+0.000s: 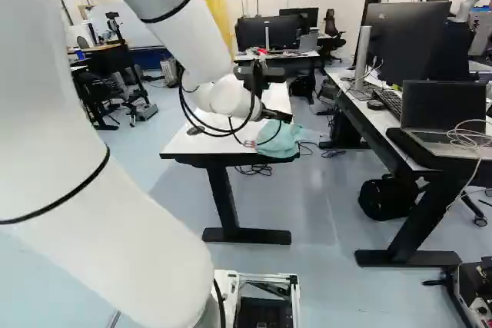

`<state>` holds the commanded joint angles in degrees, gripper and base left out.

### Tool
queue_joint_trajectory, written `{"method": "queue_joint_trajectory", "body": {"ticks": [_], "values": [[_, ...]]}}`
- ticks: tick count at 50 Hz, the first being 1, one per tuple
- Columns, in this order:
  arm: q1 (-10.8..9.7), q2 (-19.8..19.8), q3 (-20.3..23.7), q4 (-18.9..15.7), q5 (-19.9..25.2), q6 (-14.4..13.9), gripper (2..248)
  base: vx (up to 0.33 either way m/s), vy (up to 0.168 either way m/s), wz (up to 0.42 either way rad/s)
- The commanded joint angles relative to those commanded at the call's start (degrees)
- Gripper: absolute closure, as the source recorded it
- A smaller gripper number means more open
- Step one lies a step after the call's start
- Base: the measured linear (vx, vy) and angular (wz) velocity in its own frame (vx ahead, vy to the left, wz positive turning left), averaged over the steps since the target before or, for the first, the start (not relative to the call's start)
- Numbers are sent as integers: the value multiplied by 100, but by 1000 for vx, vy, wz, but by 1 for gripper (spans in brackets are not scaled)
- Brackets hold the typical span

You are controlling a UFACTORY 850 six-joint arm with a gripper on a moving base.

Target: Clean the table with the green towel

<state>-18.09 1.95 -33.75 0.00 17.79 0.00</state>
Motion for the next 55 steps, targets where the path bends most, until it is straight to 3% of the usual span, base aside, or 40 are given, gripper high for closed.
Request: {"method": "queue_joint_trajectory", "body": {"ticks": [13,37,55], "values": [[-59,-340,-343,0,0,0,3,0,0,0],[-66,-354,-350,0,0,0,3,0,0,0],[-66,-605,-385,0,0,0,3,0,0,0]]}}
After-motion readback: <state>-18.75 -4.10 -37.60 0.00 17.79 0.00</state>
